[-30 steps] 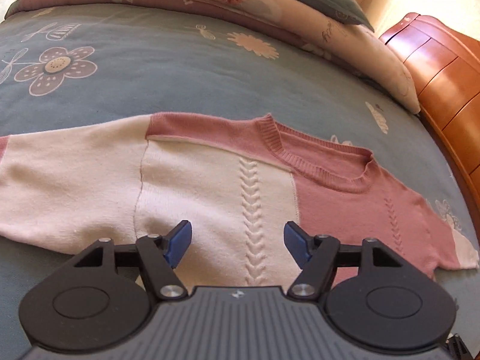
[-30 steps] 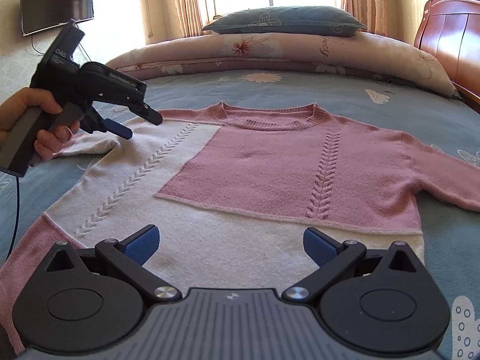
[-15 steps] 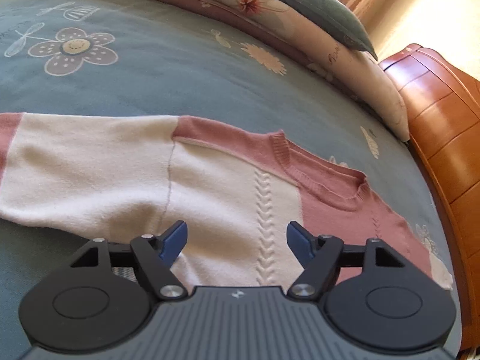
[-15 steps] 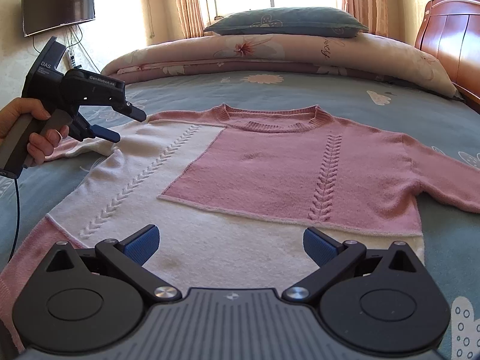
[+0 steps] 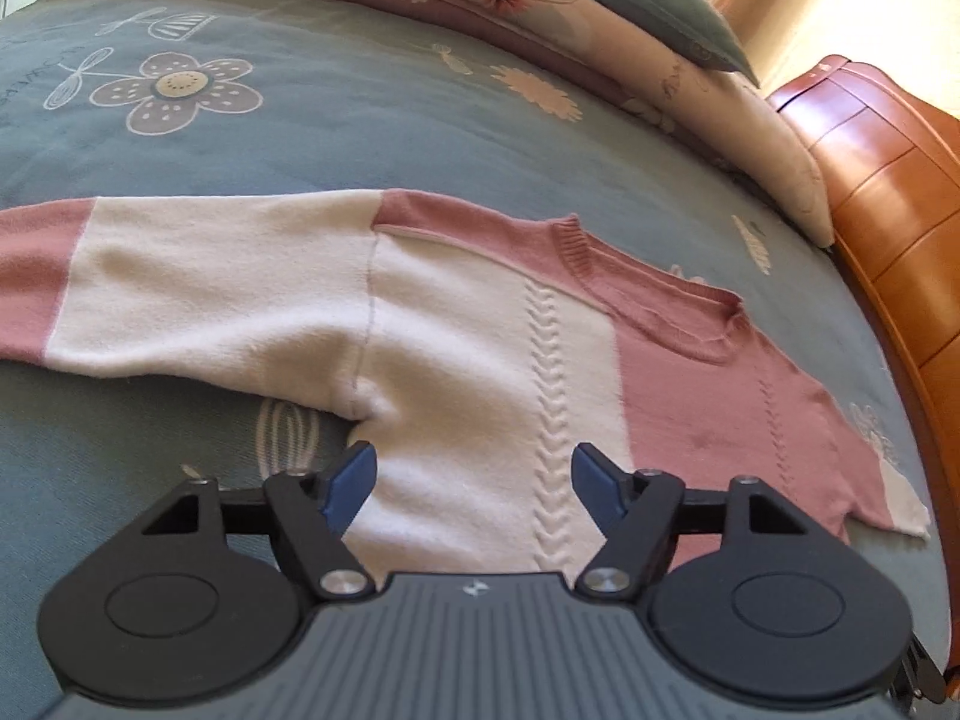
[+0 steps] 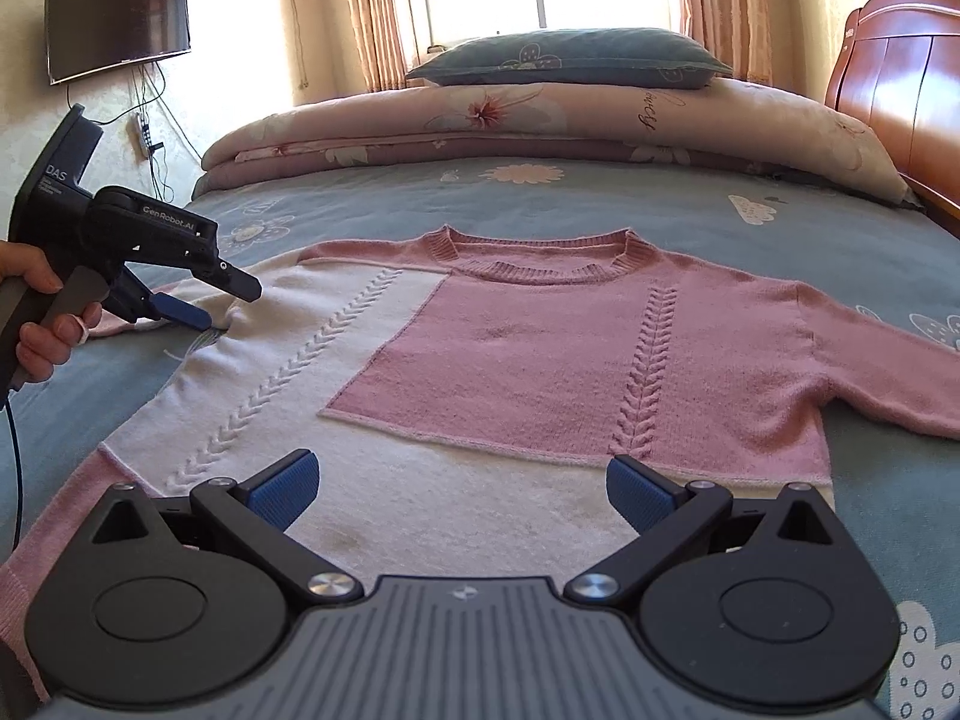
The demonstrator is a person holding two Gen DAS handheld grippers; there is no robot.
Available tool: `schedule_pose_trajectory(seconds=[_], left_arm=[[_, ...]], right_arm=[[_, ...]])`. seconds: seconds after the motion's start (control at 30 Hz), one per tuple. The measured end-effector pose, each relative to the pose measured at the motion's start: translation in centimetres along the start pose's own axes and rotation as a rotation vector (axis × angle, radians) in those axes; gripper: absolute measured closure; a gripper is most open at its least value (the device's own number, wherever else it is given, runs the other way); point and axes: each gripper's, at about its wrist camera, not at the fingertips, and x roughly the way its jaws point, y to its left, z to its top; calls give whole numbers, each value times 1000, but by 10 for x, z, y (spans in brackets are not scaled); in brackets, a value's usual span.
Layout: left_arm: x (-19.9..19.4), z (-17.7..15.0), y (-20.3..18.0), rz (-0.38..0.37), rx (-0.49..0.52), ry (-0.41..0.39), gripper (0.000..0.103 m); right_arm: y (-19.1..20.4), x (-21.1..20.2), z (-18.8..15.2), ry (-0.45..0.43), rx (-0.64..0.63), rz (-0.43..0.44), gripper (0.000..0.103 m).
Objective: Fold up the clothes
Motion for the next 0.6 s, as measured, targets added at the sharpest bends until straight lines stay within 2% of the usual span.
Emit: schedule_pose_trajectory(seconds=[0.07, 0.2, 0.27, 0.4, 0.53, 0.6], left_arm=[[-1, -13, -7, -10, 30, 10, 28], [8, -39, 0, 36, 43, 48, 27], [-1, -48, -1, 44, 69, 35, 27], [-20, -63, -4, 80, 76, 95, 27], [-47, -80, -8, 67, 71, 103, 26], [-51, -89, -15, 51, 88, 100, 23]], right_arm=[[0, -1, 1, -3, 0, 0, 0], [1, -5, 2, -13, 3, 6, 0], [1, -8, 2, -22, 1, 4, 0], [0, -15, 4, -38, 7, 6, 0], [0, -18, 6, -45, 10, 14, 0], [0, -20, 5, -47, 8, 15, 0]])
